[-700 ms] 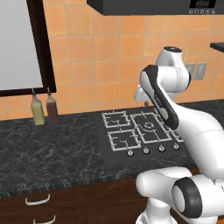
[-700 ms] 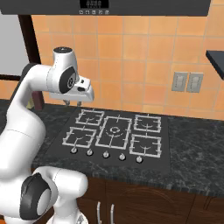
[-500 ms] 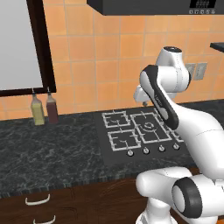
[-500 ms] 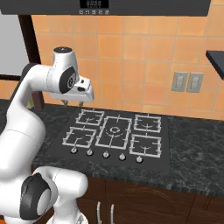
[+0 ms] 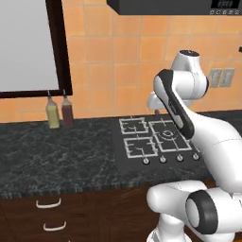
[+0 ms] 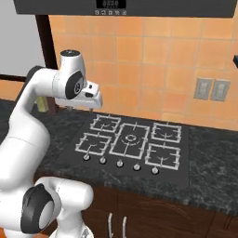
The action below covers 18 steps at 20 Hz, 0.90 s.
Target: Navigate to the toaster.
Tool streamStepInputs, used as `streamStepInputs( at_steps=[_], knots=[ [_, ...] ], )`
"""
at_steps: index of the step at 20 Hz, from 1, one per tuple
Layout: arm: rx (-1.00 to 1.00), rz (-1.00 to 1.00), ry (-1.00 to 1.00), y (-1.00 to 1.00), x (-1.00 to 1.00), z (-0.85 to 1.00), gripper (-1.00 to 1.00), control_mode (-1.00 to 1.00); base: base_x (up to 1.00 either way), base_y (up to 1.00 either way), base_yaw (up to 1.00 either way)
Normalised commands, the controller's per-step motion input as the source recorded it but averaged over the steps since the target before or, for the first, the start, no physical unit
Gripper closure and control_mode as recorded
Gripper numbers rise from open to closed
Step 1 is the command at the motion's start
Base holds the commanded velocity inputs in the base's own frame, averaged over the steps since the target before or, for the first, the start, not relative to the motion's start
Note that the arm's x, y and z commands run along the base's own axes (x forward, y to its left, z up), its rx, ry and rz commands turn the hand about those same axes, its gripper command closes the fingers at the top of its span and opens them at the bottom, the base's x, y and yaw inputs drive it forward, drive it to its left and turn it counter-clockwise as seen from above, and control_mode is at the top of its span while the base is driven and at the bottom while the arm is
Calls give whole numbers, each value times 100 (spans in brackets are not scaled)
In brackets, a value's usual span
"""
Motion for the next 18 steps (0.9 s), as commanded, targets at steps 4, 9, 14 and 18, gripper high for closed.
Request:
streamStepInputs(
  at_steps=[4, 9, 14, 18],
  knots=[
    [0, 0, 0, 0, 0, 0, -100, 100, -52, 0, 58],
    [0, 0, 0, 0, 0, 0, -100, 100, -58, 0, 60],
    [0, 0, 0, 0, 0, 0, -100, 100, -39, 0, 61],
    [0, 0, 0, 0, 0, 0, -100, 100, -19, 6, 63]
  ],
)
